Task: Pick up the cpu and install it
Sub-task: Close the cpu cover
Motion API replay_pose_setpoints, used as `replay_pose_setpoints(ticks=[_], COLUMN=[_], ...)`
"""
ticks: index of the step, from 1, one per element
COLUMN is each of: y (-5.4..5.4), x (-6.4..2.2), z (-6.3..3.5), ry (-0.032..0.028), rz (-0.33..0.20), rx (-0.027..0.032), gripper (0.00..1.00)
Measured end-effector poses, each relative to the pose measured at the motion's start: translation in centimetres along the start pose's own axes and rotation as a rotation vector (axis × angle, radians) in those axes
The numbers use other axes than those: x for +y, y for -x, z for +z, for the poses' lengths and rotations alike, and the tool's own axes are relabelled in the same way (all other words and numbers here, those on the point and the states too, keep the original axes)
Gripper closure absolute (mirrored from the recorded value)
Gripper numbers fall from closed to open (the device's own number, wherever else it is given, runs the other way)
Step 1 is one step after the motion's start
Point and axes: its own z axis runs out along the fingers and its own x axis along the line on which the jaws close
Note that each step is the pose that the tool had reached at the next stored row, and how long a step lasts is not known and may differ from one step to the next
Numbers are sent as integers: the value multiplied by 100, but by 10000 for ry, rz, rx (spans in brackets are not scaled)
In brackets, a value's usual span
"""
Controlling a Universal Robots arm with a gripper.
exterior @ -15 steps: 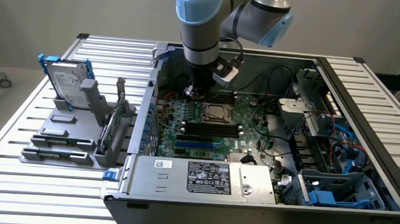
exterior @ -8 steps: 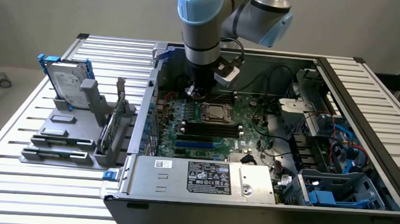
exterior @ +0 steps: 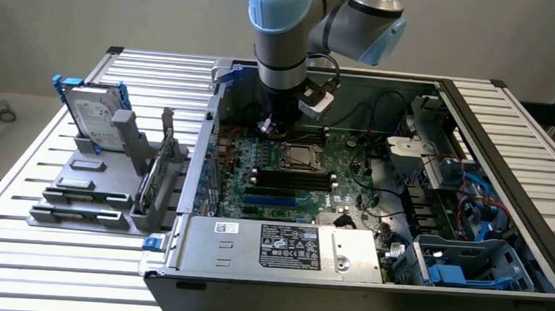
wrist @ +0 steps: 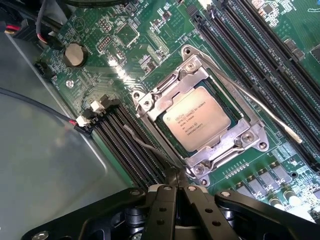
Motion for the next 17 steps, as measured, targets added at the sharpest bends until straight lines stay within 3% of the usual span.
replay_pose_setpoints(ticks=[17], y=[-44], x=[17], z=[42], ry=[90], rz=[-14], rx=[-103], gripper=[89])
